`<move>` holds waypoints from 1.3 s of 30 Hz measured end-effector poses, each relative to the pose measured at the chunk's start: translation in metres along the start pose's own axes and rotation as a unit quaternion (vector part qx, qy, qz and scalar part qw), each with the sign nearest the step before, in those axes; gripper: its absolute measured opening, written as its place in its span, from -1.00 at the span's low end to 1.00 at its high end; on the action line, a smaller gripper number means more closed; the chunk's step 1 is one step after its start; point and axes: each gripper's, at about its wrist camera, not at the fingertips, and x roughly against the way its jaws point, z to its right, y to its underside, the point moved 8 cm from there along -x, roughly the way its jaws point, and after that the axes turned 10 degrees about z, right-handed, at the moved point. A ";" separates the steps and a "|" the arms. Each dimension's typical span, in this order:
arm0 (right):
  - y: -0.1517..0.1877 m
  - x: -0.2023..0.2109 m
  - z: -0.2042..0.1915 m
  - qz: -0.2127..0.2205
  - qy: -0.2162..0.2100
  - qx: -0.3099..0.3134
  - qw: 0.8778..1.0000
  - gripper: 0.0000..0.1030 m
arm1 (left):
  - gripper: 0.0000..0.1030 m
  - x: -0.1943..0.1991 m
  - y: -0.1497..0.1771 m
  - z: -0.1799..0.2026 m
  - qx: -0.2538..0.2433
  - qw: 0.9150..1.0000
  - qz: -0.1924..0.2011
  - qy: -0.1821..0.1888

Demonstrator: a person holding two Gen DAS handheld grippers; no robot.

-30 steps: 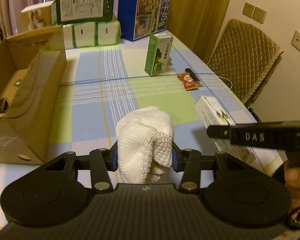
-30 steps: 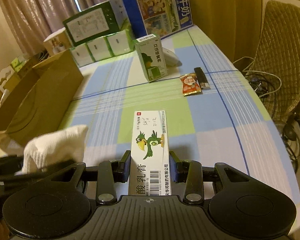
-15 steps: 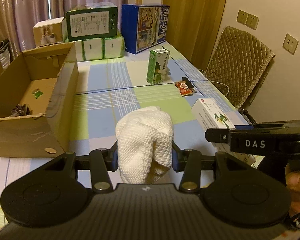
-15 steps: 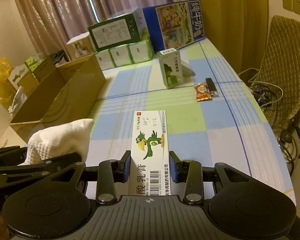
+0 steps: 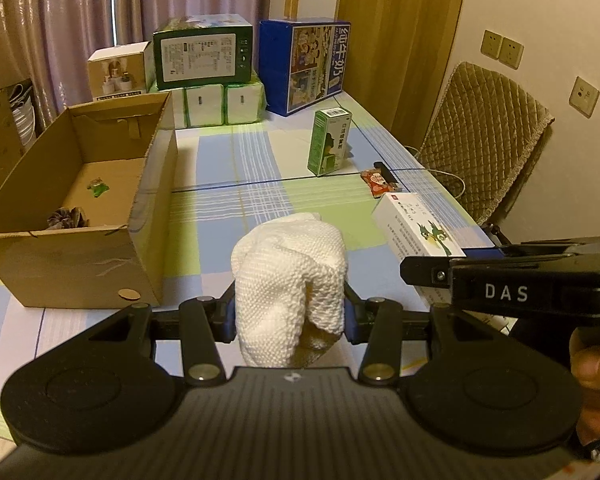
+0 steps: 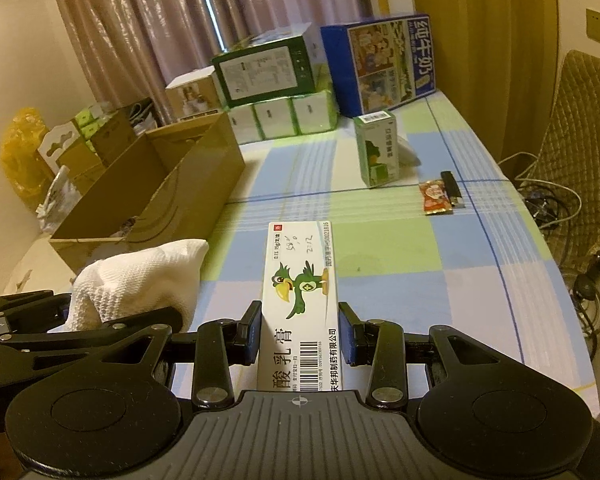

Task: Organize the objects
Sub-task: 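Carry the cloth with the left tool while the right tool carries the ointment box to the cardboard box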

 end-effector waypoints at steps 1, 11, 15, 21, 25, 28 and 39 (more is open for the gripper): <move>0.000 0.000 -0.001 0.000 -0.002 0.000 1.000 -0.31 | -0.19 0.002 0.000 -0.001 0.000 1.000 0.001 -0.001; -0.008 -0.006 -0.028 0.001 -0.025 0.016 1.000 -0.31 | -0.19 0.015 -0.006 -0.019 -0.003 1.000 0.012 -0.018; -0.009 -0.009 -0.039 0.000 -0.034 0.021 0.999 -0.31 | -0.19 0.019 -0.008 -0.029 0.001 1.000 0.014 -0.025; -0.011 -0.016 -0.057 -0.004 -0.047 0.034 0.998 -0.31 | -0.19 0.024 -0.009 -0.045 0.009 0.999 0.015 -0.034; -0.011 -0.023 -0.066 -0.008 -0.054 0.041 0.998 -0.31 | -0.19 0.026 -0.010 -0.057 0.013 0.999 0.016 -0.039; -0.011 -0.027 -0.074 -0.009 -0.059 0.046 0.997 -0.31 | -0.19 0.028 -0.010 -0.065 0.015 0.999 0.017 -0.044; -0.010 -0.045 -0.099 -0.019 -0.074 0.061 0.995 -0.31 | -0.19 0.034 -0.009 -0.090 0.020 0.998 0.018 -0.060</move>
